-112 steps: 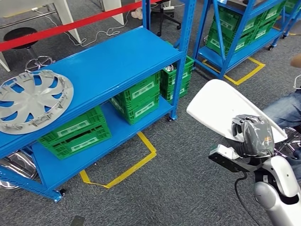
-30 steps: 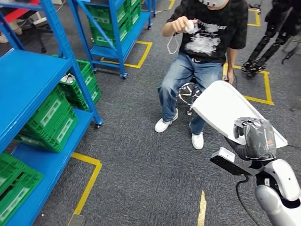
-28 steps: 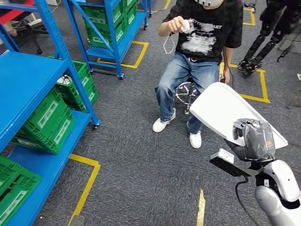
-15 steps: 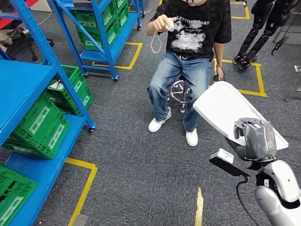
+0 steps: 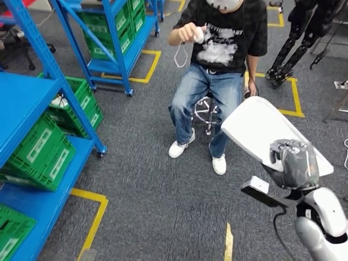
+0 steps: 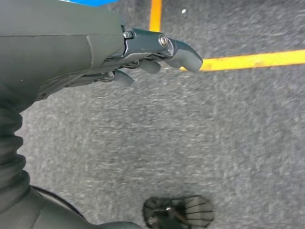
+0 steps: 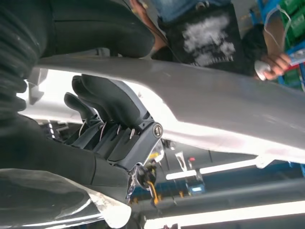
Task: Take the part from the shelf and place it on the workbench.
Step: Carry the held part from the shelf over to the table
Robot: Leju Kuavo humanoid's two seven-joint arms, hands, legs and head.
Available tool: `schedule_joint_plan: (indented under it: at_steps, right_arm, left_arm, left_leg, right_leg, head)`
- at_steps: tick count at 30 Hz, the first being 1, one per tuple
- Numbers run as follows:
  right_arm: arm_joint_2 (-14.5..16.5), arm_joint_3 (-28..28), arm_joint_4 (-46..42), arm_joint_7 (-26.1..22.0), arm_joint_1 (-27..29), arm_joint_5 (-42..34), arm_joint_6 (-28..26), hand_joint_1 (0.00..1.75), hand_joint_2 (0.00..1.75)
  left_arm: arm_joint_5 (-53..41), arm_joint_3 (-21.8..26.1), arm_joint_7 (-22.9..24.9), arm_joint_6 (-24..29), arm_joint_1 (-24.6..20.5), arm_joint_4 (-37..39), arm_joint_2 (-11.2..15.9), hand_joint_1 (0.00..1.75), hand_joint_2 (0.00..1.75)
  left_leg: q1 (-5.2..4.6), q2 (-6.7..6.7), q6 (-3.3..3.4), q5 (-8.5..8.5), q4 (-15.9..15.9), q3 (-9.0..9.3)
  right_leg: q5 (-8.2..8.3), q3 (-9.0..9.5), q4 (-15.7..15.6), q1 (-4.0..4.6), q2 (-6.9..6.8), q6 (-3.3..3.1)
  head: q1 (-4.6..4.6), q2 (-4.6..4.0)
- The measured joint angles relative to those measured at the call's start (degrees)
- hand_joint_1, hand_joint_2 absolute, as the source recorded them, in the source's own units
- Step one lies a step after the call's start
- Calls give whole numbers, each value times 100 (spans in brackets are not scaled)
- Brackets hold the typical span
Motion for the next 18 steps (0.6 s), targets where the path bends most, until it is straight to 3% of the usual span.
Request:
schedule_joint_plan:
  at_steps: [2,3,4,5,6,8,9,10,12,14,16,18]
  right_arm:
    - [0,2,11,0,10,9,0,175,175]
    - [0,4,20,0,25,13,0,175,175]
    - [0,5,28,0,32,16,0,175,175]
    - [0,5,33,0,35,18,0,175,175]
    - [0,4,36,0,35,21,0,175,175]
    - [2,9,51,0,33,28,3,175,175]
    - [2,9,58,1,43,34,4,175,175]
    - [3,10,64,3,59,40,5,175,175]
    - [2,3,60,4,92,50,3,175,175]
    - [2,1,54,3,93,53,1,175,175]
    - [2,2,52,4,93,64,0,175,175]
    - [2,4,52,11,99,91,0,175,175]
  left_arm:
    - [-7,-1,-7,-13,2,0,-8,0,175]
    - [-11,-2,-9,-18,11,0,-14,0,175]
    - [-15,-2,-10,-17,18,0,-17,0,175]
    - [-16,-2,-9,-11,23,0,-19,0,175]
    - [-16,-1,-3,9,24,0,-20,0,175]
    - [-16,-1,37,114,12,0,-18,0,175]
    - [-16,-1,72,184,7,1,-17,0,175]
    - [-16,-2,103,248,2,1,-17,0,175]
    - [-15,-2,146,315,-3,2,-19,0,175]
    - [-15,-2,160,334,-21,2,-21,0,175]
    - [-15,-2,174,353,-25,2,-29,0,175]
    - [-15,-2,193,387,-14,2,-36,0,175]
  left_leg:
    - [8,0,-7,-106,0,99]
    - [16,0,-21,-159,0,162]
    - [29,0,-40,-220,1,240]
    - [47,-1,-68,-285,4,337]
    - [63,-1,-101,-358,8,431]
    - [73,0,-179,-488,39,554]
    - [68,2,-217,-537,52,562]
    - [60,4,-252,-558,70,557]
    - [58,6,-307,-522,238,466]
    - [64,4,-349,-466,780,156]
    - [66,4,-376,-689,1448,-296]
    - [65,4,-376,-977,1772,-618]
  right_leg:
    - [-181,-511,647,-36,-6,60]
    - [-177,-683,776,-53,-11,82]
    - [-73,-751,705,-67,-17,97]
    - [139,-717,436,-83,-30,112]
    - [433,-628,63,-102,-54,127]
    - [795,-488,-502,-94,-101,112]
    - [857,-471,-606,-81,-112,63]
    - [813,-471,-608,-63,-111,3]
    - [782,-432,-607,-72,-97,-88]
    - [709,-354,-620,-84,-87,-129]
    - [624,-266,-628,-73,-81,-178]
    - [550,-180,-628,-52,-64,-215]
  head:
    - [8,-1]
    - [7,-1]
    - [8,-1]
    - [8,-1]
    - [12,-1]
    - [25,-1]
    - [30,1]
    - [27,2]
    - [16,4]
    - [7,4]
    - [4,4]
    - [3,3]
